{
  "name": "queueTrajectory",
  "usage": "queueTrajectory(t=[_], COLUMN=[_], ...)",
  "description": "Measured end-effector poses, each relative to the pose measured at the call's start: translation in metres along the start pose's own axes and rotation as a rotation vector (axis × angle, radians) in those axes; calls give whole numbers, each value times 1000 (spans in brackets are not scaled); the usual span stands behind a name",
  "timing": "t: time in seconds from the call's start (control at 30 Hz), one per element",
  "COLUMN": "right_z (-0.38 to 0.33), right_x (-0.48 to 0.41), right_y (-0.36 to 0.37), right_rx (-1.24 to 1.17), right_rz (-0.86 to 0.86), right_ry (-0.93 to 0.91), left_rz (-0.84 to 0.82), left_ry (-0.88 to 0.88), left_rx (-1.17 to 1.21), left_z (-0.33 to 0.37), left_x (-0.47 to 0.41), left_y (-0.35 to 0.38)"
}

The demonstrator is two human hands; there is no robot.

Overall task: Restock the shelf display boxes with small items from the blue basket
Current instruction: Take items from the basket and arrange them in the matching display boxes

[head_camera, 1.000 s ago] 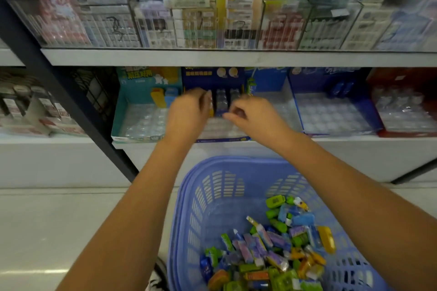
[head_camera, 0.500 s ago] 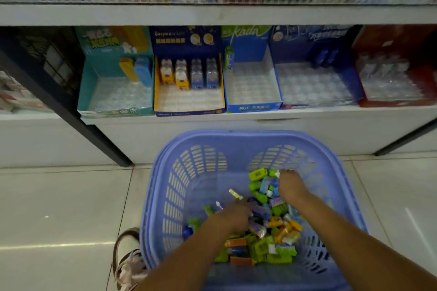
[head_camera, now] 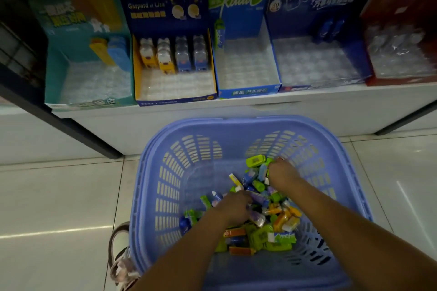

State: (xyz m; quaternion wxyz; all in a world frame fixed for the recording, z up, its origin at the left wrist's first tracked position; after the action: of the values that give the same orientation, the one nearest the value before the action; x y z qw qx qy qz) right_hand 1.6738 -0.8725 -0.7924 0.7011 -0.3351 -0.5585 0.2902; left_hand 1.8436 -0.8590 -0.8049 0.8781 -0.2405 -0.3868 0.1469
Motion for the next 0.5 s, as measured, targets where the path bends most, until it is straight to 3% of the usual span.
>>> queueTrajectory(t=[0.17,0.27,0.4,0.47,0.5], right_z=[8,19,25,30,33], right_x=[15,23,38,42,43], right_y=[-17,-24,-38,-42,-42], right_rx=[-77,-438,-1060,-1077,-941], right_rz=[-21,-2,-129,-172,-168], right_ry=[11,-3,-104,-146,-157], left_rz=[1,151,433,417,404], left_ry=[-60,-103,-53,-39,-56], left_rx=[81,163,711,978,1055], left_z=[-3,11,29,31,31], left_x=[-4,-10,-11,-10,-9], left_y=[-14,-18,-25,-27,-28])
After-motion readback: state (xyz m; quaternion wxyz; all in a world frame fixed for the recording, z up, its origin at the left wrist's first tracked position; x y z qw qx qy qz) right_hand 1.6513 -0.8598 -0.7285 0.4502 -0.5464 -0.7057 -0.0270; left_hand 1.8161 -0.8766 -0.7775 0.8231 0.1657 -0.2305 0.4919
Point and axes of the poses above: each hand's wrist, its own x-axis away from the middle knuckle, its own y-axis out of the palm, z = x × y, the point moved 1 cm from there along -x, towards the middle knuckle, and after that the axes turned 2 degrees about x, right-handed, at the moved point
